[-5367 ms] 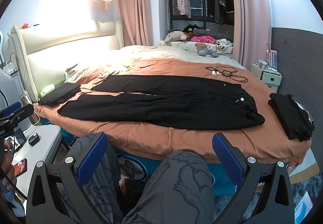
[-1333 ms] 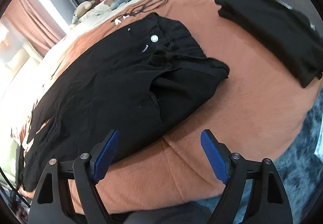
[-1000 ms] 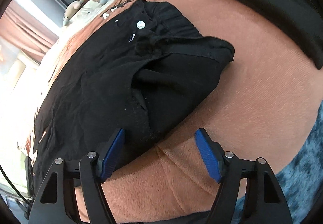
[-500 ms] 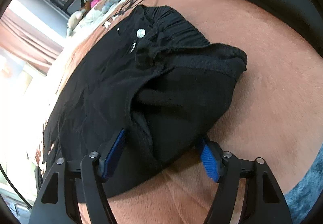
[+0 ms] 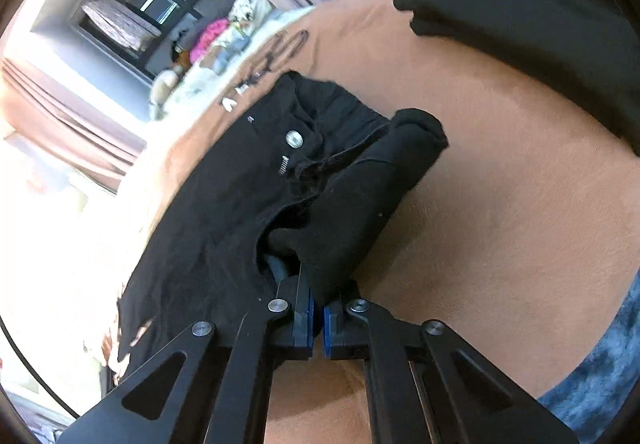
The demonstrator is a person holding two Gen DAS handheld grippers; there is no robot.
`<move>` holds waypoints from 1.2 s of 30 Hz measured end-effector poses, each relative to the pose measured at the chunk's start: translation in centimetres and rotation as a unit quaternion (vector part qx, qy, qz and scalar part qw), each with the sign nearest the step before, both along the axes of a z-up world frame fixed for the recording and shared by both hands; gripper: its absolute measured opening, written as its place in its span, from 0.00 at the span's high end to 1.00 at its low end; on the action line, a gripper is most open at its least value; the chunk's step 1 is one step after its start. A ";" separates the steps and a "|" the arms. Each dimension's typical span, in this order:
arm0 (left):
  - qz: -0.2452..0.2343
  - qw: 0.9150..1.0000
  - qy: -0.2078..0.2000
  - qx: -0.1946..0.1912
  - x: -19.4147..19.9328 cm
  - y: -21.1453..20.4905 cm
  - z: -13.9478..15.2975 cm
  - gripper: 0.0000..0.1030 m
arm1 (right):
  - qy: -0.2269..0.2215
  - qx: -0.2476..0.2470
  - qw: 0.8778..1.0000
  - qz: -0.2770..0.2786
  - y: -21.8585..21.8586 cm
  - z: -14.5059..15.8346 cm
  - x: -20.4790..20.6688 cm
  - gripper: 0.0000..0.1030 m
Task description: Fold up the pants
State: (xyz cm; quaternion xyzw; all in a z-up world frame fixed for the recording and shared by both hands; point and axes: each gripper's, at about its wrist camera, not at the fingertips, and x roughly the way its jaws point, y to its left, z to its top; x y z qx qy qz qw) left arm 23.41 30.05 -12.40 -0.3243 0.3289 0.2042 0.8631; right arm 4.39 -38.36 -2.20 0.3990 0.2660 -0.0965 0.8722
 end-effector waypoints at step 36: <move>0.003 0.999 -0.047 -0.012 1.9 0.2 3.6 0.96 | -0.032 0.008 0.999 0.000 0.6 1.7 0.6 1.00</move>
